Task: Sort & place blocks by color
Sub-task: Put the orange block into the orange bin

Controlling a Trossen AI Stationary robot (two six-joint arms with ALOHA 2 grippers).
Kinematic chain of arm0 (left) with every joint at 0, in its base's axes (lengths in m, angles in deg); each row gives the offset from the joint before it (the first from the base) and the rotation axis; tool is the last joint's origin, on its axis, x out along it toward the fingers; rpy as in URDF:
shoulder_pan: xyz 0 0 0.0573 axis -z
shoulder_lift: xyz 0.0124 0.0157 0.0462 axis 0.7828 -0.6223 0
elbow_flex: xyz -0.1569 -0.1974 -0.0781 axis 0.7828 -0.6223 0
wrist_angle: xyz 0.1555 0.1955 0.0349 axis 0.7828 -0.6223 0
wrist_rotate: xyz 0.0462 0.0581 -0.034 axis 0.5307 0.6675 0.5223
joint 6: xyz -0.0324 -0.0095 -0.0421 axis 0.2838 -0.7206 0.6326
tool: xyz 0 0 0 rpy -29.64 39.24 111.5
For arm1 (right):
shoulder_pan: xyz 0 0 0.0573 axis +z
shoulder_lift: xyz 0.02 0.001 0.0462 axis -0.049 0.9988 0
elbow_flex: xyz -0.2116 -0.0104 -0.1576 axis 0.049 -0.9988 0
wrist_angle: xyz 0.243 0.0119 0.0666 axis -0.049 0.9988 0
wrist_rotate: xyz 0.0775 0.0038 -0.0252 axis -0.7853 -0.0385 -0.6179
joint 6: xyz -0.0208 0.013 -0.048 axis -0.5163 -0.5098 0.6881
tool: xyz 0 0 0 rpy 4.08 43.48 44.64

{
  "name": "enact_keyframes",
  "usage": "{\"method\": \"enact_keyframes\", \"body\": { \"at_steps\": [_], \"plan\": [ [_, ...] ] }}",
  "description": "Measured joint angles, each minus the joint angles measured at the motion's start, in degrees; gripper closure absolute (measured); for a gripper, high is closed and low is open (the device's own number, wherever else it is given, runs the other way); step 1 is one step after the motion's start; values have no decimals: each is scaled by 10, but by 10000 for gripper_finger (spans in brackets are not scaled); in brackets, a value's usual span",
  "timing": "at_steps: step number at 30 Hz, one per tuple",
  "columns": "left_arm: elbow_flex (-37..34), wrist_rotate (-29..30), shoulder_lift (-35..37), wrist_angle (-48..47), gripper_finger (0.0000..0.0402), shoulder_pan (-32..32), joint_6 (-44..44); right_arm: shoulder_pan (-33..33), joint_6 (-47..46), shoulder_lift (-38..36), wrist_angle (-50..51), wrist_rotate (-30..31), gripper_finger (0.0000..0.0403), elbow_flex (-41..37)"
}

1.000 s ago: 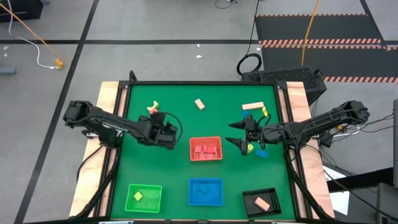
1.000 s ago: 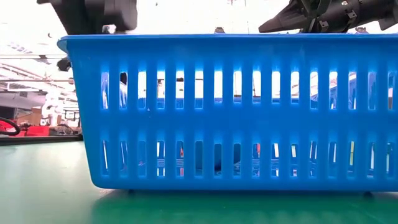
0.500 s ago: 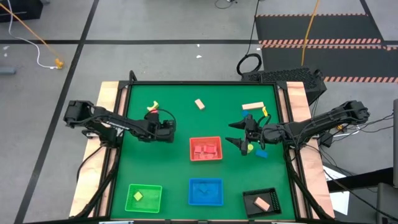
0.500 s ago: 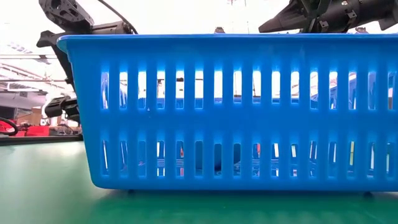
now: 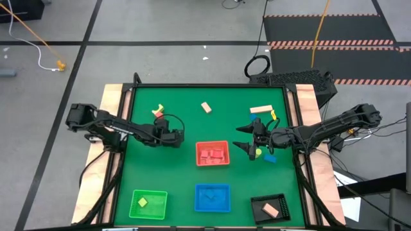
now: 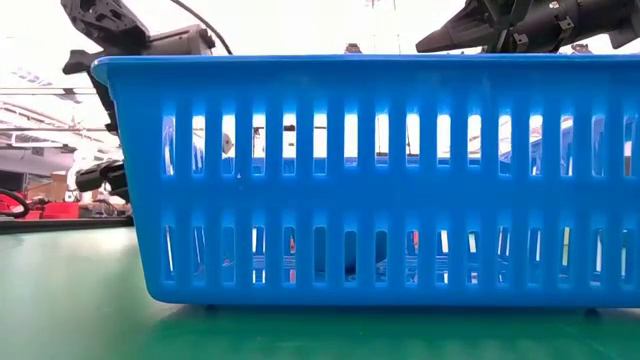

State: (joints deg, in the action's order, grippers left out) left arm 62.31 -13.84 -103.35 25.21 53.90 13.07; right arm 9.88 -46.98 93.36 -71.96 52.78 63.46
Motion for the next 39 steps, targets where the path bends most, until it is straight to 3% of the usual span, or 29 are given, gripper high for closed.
{"method": "enact_keyframes", "body": {
  "at_steps": [7,16,25,39],
  "plan": [
    [10,-7,0,-62,158,-79,50,0,0,0,0,0,85,0],
    [58,-83,8,-152,158,-204,4,0,0,0,0,0,85,0],
    [63,-134,8,-152,158,-297,6,0,0,0,0,0,85,0],
    [63,-155,8,-125,158,-353,0,0,0,0,0,0,85,0]
  ]
}}
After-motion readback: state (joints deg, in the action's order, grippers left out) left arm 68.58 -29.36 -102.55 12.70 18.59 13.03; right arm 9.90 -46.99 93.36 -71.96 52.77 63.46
